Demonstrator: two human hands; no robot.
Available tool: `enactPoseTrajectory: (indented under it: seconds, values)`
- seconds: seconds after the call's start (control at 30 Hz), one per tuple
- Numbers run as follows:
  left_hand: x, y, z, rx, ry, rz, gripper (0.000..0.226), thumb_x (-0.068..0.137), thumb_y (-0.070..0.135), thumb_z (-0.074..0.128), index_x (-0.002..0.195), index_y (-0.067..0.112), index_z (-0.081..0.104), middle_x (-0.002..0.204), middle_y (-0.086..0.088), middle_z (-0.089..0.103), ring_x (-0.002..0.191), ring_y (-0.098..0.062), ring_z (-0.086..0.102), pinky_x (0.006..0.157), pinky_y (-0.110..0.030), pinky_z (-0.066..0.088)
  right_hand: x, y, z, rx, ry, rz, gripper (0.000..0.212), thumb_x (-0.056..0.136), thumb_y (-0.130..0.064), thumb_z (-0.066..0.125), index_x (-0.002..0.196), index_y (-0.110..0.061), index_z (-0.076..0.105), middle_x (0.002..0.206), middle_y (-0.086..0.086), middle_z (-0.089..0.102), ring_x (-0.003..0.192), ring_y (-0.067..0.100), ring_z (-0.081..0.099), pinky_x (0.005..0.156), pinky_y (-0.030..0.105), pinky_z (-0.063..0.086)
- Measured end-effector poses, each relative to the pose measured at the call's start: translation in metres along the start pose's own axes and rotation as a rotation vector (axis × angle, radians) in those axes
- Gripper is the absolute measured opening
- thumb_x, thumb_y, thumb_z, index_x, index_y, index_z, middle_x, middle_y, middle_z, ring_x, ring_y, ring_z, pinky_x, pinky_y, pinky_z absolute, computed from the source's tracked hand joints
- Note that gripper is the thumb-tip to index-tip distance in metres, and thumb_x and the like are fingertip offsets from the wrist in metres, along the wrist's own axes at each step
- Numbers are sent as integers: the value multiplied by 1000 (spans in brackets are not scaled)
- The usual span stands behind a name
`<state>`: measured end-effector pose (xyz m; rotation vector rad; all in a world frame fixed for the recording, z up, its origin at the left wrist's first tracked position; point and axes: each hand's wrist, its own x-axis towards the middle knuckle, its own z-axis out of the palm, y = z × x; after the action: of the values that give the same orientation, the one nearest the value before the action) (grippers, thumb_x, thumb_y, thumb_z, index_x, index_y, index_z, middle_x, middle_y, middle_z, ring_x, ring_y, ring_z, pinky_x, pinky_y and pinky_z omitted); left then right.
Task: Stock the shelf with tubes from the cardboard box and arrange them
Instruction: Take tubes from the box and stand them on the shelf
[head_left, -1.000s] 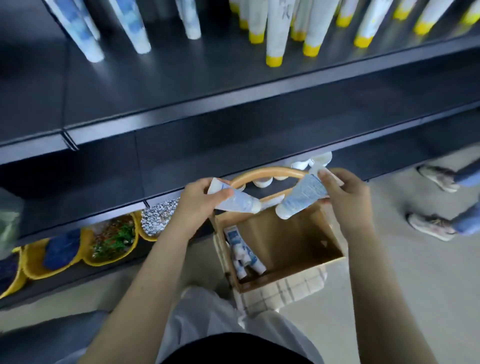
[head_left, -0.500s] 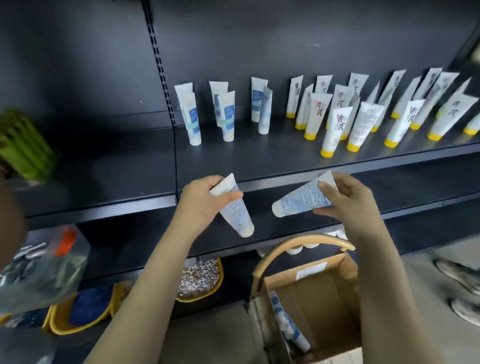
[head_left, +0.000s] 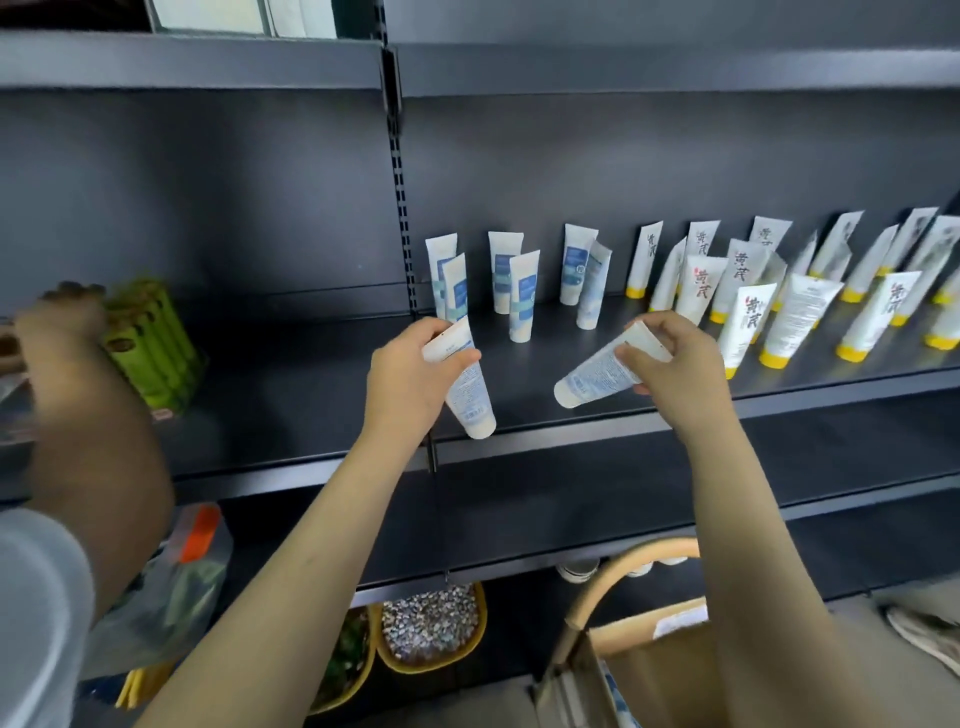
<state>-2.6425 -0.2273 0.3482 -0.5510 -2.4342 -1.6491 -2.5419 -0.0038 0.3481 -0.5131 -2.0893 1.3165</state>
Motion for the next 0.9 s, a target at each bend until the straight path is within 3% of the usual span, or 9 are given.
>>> enactPoseTrajectory:
  seconds: [0.13, 0.23, 0.37, 0.57, 0.67, 0.73, 0.9]
  values:
    - [18, -6, 13, 22, 10, 20, 21, 80, 25, 72, 99, 20, 66, 89, 8, 65, 79, -8, 58, 59, -14, 40, 30, 2, 13, -153, -40, -66, 16, 84, -14, 65, 97, -22, 60, 93, -6, 61, 90, 23, 61, 76, 49, 56]
    - [35, -13, 23, 66, 18, 63, 23, 80, 25, 72, 101, 20, 66, 94, 7, 68, 85, -13, 61, 67, -24, 48, 55, 11, 27, -274, -79, -84, 16, 82, -20, 66, 94, -29, 60, 94, -2, 65, 83, 25, 62, 71, 47, 57]
    - [57, -25, 36, 108, 79, 71, 25, 80, 26, 73, 102, 19, 67, 95, 3, 69, 87, -16, 63, 75, -37, 54, 76, 22, 47, -409, -122, -99, 21, 83, -22, 66, 104, -22, 63, 91, -2, 62, 85, 20, 56, 71, 30, 45]
    - [66, -58, 62, 36, 85, 50, 43, 76, 30, 76, 115, 27, 58, 106, 5, 66, 97, -12, 63, 82, -36, 56, 71, 56, 73, -258, -237, -58, 31, 81, -17, 72, 109, -11, 61, 94, -1, 64, 83, 13, 57, 69, 19, 42]
    - [63, -69, 71, -60, 103, 18, 45, 77, 28, 76, 116, 30, 53, 107, 9, 64, 100, -11, 61, 84, -33, 54, 66, 86, 78, -185, -246, 19, 38, 81, -18, 73, 115, -12, 60, 105, 2, 67, 95, 20, 60, 83, 36, 50]
    - [58, -77, 77, -74, 69, -16, 42, 79, 22, 75, 114, 29, 53, 108, 10, 63, 100, -10, 61, 84, -28, 53, 72, 95, 79, -108, -207, 75, 37, 81, -18, 73, 115, -15, 59, 104, 1, 67, 94, 20, 62, 85, 43, 53]
    - [51, -98, 82, -114, -27, -121, 33, 84, 17, 70, 113, 24, 55, 101, 14, 63, 90, -3, 61, 75, -12, 50, 92, 102, 92, -60, -210, 18, 42, 81, -18, 73, 119, -22, 55, 111, -2, 65, 99, 16, 61, 85, 40, 54]
